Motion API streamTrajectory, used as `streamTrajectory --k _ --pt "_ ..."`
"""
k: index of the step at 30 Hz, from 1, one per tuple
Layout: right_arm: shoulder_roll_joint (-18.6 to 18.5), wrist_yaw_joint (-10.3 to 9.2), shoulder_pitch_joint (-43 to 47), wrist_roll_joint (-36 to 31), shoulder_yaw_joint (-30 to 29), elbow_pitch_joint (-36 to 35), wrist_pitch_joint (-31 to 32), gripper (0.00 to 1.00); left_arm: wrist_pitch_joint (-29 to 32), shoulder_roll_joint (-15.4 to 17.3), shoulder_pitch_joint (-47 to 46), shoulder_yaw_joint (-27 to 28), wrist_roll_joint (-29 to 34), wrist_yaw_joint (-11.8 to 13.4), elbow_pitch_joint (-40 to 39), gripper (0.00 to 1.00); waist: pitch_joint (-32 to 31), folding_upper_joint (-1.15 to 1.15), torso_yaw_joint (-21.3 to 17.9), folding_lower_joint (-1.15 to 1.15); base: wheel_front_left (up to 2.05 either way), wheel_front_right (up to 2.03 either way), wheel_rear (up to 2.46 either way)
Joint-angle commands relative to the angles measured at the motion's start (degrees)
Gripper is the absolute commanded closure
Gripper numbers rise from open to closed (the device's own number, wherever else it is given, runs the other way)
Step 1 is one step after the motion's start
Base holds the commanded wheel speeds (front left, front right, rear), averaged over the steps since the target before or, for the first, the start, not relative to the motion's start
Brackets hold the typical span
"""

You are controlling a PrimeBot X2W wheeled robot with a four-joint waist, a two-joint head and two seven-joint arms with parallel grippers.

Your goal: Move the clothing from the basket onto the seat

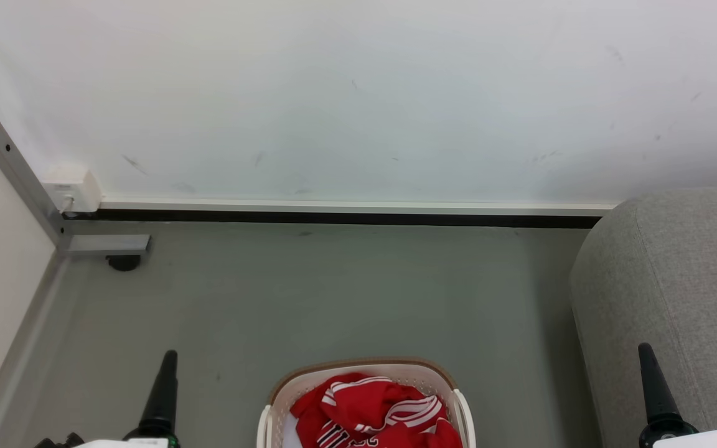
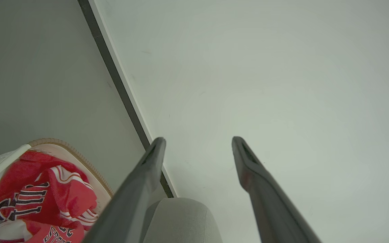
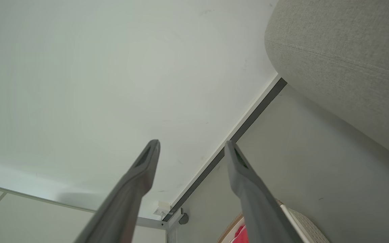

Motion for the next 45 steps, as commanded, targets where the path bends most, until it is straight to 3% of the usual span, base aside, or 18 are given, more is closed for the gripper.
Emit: streamTrajectory --k 1,13,45 --pt "-0.60 -0.02 -0.39 -2.56 0.26 -1.22 -0.59 0.00 -0.62 0.40 -0.15 -0.27 2.27 -0.16 -1.16 0.00 0.01 0.00 -0.02 0.00 0.00 0.00 0.00" --pt "-0.71 -0.03 0.42 -14.49 1.99 -2.10 -3.24 0.00 -3.28 0.49 1.06 -1.99 12.96 -0.21 -2.69 0.00 0.15 0.00 -0.10 0.00 0.00 0.00 0.00" --pt "-0.94 -0.06 1.66 -36.26 5.71 -3.74 -8.84 0.00 -8.87 0.69 3.22 -4.84 31.19 -0.29 -4.65 0.00 0.67 0.00 -0.45 0.00 0.00 0.00 0.00"
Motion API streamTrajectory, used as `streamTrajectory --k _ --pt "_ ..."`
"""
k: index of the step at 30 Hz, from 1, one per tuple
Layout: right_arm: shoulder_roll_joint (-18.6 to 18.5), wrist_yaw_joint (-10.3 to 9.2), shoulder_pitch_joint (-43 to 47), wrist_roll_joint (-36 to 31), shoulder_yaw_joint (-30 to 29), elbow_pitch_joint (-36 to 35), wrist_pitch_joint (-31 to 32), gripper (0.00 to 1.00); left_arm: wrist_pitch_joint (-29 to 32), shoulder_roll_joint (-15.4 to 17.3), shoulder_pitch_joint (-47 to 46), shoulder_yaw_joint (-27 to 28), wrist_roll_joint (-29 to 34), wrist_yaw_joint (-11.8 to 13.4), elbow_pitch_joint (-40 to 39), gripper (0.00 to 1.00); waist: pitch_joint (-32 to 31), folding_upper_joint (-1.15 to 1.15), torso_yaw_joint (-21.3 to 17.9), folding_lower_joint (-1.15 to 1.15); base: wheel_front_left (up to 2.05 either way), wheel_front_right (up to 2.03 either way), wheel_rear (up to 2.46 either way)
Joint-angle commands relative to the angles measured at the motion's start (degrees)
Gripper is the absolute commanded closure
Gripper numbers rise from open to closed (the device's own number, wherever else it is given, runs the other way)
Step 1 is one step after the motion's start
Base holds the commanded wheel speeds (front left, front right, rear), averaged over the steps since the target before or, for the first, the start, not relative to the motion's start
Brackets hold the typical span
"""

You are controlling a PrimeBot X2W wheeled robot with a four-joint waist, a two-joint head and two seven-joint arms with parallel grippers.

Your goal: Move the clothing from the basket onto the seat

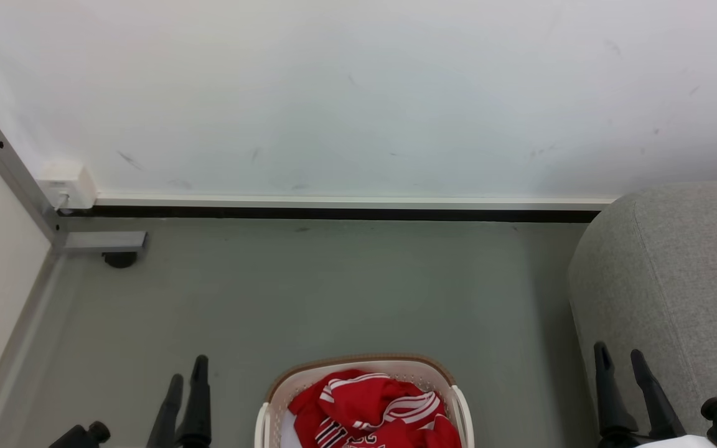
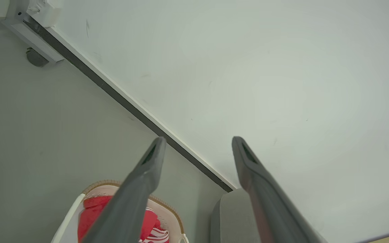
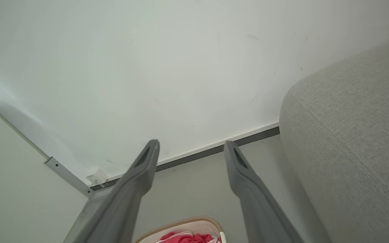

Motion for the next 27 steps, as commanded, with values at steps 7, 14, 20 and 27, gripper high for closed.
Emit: streamTrajectory --k 7,14,20,27 --pt "-0.65 -0.07 0.58 -4.95 0.82 -0.95 -1.36 0.00 -1.34 0.54 0.68 -0.41 5.42 -0.24 -0.85 0.00 -0.07 0.00 -0.03 0.00 0.00 0.00 0.00" --pt "-0.68 -0.08 0.87 -8.63 1.33 -0.89 -2.31 0.00 -2.35 0.57 0.99 -0.69 10.33 -0.25 -0.87 0.00 -0.12 0.00 -0.19 0.00 0.00 0.00 0.00" --pt "-0.70 -0.08 1.04 -11.16 1.54 -0.66 -3.03 0.00 -2.97 0.58 1.07 -0.96 14.41 -0.27 -0.72 0.00 -0.02 0.00 -0.30 0.00 0.00 0.00 0.00" --pt "-0.72 -0.09 1.21 -14.74 1.40 -0.03 -3.84 0.00 -3.86 0.62 1.34 -1.12 19.88 -0.28 -0.36 0.00 -0.01 0.00 -0.45 0.00 0.00 0.00 0.00"
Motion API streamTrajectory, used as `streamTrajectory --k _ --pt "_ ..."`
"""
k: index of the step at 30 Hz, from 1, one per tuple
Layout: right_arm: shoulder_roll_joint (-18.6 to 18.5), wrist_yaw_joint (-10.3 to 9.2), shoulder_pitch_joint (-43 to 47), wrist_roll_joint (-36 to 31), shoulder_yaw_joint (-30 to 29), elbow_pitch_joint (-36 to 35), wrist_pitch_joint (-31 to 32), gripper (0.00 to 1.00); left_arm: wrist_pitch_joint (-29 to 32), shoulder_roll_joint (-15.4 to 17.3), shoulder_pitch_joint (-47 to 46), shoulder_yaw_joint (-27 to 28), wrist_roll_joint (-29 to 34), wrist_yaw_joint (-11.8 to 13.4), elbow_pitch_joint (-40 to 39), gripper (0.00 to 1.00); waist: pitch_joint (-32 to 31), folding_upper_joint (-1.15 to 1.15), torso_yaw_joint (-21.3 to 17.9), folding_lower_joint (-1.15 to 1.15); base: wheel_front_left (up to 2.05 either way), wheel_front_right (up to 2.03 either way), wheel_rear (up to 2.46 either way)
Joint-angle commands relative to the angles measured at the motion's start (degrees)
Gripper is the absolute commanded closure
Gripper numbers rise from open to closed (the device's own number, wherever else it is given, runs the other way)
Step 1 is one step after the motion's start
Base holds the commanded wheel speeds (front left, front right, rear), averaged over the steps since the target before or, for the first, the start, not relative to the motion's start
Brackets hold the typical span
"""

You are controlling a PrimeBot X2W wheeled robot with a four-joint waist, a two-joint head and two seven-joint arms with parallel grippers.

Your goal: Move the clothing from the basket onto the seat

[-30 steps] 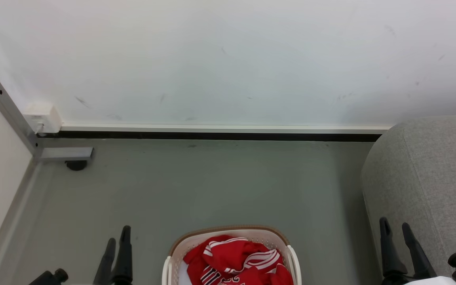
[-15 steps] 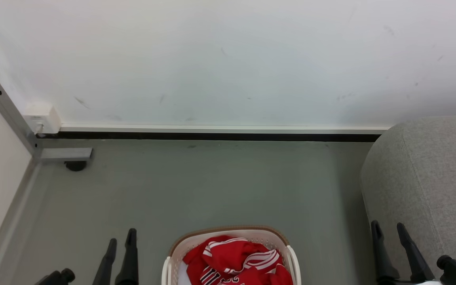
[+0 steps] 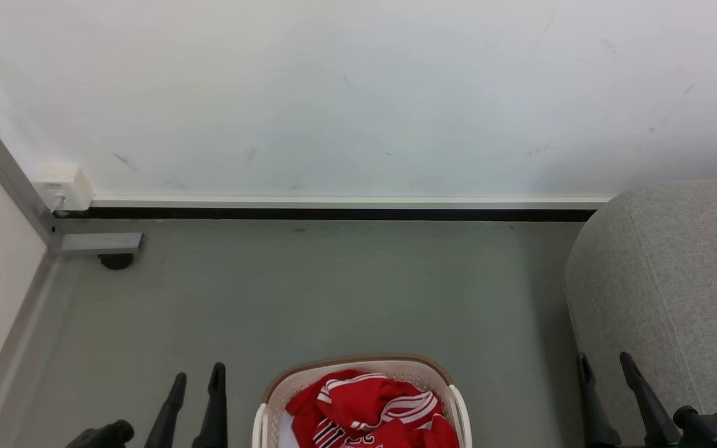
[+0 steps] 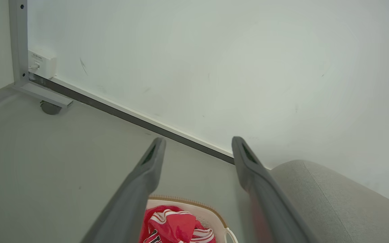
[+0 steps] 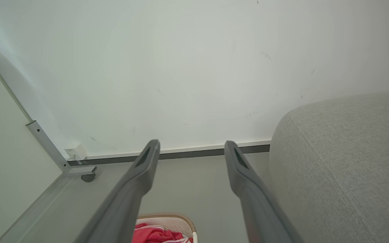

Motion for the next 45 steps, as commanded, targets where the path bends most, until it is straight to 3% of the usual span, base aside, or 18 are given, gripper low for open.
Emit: streamTrajectory --k 1,14,29,45 --pt "-0.52 -0.09 0.20 -1.01 -0.07 -0.09 -0.45 0.00 -0.44 0.48 0.47 0.00 1.39 -0.20 -0.23 0.00 -0.01 0.00 -0.02 0.00 0.00 0.00 0.00" --pt "-0.55 -0.10 0.23 -5.03 -0.09 3.03 -1.97 0.00 -1.95 0.54 1.20 0.08 10.93 -0.21 0.41 0.00 0.02 0.00 -0.23 0.00 0.00 0.00 0.00" --pt "-0.60 -0.12 0.19 -9.22 0.81 5.22 -3.52 0.00 -3.48 0.57 2.25 0.11 17.35 -0.14 0.27 0.00 -0.10 0.00 -0.41 0.00 0.00 0.00 0.00" --pt "-0.56 -0.12 -0.23 -6.80 1.34 5.33 -3.56 0.00 -3.48 0.56 2.56 0.20 16.57 -0.14 0.52 0.00 0.25 0.00 -1.29 0.00 0.00 0.00 0.00"
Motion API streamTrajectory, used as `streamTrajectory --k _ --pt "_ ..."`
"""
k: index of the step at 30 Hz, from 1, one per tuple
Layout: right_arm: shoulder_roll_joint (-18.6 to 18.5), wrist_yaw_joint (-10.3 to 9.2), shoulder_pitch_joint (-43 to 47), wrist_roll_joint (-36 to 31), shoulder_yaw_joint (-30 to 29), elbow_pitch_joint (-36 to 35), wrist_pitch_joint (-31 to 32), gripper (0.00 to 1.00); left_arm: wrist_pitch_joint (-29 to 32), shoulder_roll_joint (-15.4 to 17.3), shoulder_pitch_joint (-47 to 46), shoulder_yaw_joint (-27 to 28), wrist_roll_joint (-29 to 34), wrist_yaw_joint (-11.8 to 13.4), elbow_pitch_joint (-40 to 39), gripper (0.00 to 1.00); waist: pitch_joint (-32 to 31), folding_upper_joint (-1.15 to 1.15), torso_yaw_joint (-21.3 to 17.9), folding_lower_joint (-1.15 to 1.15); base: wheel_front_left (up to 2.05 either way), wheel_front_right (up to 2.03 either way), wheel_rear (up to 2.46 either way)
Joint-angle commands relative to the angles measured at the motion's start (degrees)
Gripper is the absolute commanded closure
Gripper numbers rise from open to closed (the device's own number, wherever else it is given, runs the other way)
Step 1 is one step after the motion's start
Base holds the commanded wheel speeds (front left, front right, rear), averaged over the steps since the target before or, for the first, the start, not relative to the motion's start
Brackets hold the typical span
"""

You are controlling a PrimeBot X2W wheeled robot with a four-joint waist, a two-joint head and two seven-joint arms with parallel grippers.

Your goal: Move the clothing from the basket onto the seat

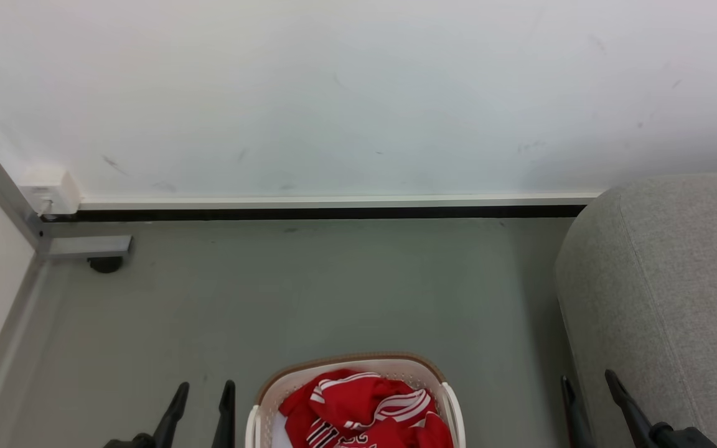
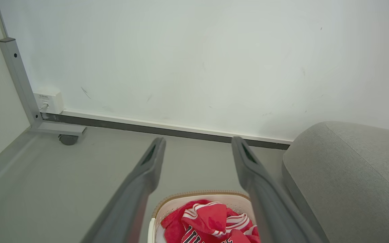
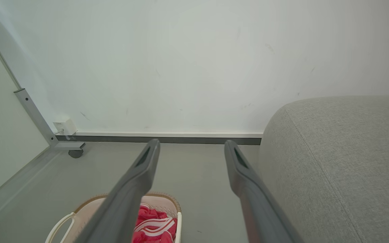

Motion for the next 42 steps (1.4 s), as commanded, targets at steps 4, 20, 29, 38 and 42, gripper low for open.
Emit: streamTrajectory --k 4,20,29,38,42 --pt "-0.34 -0.12 -0.91 0.76 0.52 -0.41 -0.19 0.00 -0.04 0.44 0.45 0.23 -0.51 0.07 -0.19 0.00 0.81 0.00 -0.90 0.00 0.00 0.00 0.00" --pt "-0.30 -0.12 -4.59 2.43 2.15 -2.94 -0.12 0.00 -0.01 5.94 -6.86 -10.02 -1.66 0.07 11.91 0.00 9.19 0.00 -8.84 0.00 0.00 0.00 0.00" --pt "-0.28 -0.12 -7.68 4.48 3.53 -5.06 -0.11 0.00 6.05 10.46 -16.79 -20.14 -5.84 0.08 25.13 0.00 16.02 0.00 -14.50 0.00 0.00 0.00 0.00" --pt "-0.28 -0.12 -9.89 6.49 4.37 -7.03 -0.11 0.00 13.57 14.67 -23.87 -26.68 -11.34 0.08 33.86 0.00 22.77 0.00 -18.76 0.00 0.00 0.00 0.00" --pt "-0.27 -0.12 -10.38 7.05 4.22 -7.72 -0.11 0.00 14.69 15.61 -25.69 -28.33 -13.13 0.08 35.39 0.00 24.70 0.00 -19.38 0.00 0.00 0.00 0.00"
